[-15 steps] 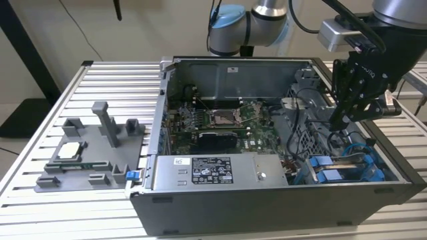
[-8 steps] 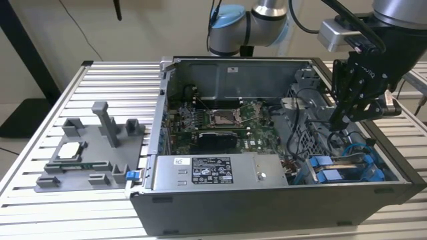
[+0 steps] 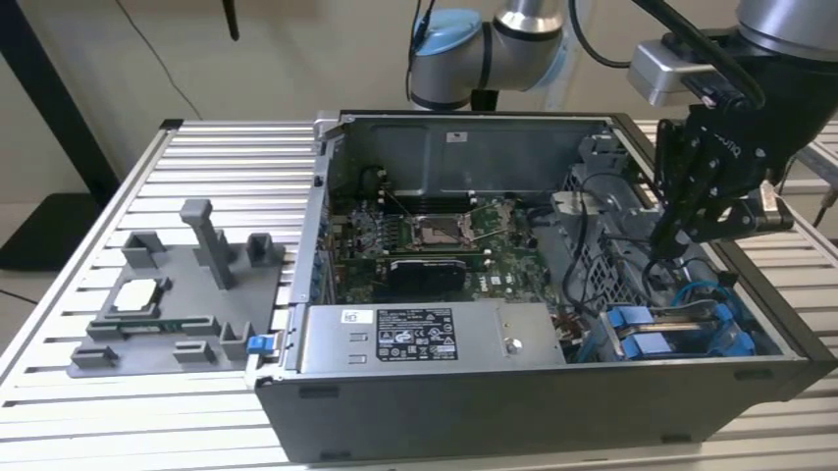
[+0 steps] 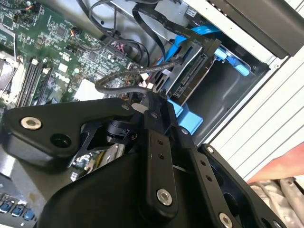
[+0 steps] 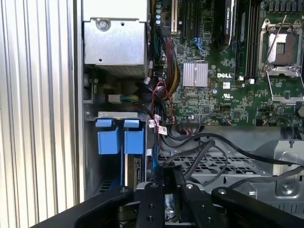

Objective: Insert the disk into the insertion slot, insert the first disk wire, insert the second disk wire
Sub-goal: 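Insert the first disk wire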

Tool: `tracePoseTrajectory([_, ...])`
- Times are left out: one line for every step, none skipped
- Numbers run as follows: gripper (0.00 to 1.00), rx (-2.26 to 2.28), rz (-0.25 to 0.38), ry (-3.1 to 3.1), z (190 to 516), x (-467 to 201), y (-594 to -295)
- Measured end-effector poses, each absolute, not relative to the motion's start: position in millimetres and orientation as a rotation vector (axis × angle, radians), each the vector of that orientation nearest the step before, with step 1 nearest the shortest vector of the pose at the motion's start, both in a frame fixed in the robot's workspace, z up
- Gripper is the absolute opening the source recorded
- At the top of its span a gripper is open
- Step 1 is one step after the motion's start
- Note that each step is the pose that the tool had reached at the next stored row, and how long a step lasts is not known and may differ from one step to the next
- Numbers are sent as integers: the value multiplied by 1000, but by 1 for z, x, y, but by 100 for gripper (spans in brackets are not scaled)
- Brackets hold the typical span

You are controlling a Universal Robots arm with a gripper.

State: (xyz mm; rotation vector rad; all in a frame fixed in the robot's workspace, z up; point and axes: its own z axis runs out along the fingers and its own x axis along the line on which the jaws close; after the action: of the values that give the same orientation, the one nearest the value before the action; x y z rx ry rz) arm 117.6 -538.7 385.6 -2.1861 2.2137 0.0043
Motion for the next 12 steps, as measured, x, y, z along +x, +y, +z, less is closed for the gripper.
tracePoseTrajectory([0, -2186, 4, 2214, 386, 118, -539])
tracePoseTrajectory([0, -2186, 4, 2214, 386, 119, -540])
tracePoseTrajectory([0, -2186, 4, 2214, 385, 119, -541])
tracePoseTrajectory([0, -2186, 5, 2214, 385, 120, -541])
tracePoseTrajectory([0, -2186, 5, 2214, 385, 120, -542])
tracePoseTrajectory([0, -2186, 5, 2214, 385, 121, -542])
tracePoseTrajectory([0, -2186, 5, 2214, 385, 121, -543])
tracePoseTrajectory([0, -2186, 5, 2214, 385, 122, -543])
tracePoseTrajectory([0, -2186, 5, 2214, 385, 122, -544])
tracePoseTrajectory([0, -2186, 5, 2214, 385, 123, -544])
tracePoseTrajectory([0, -2186, 5, 2214, 385, 123, -544])
tracePoseTrajectory([0, -2186, 5, 2214, 385, 124, -545])
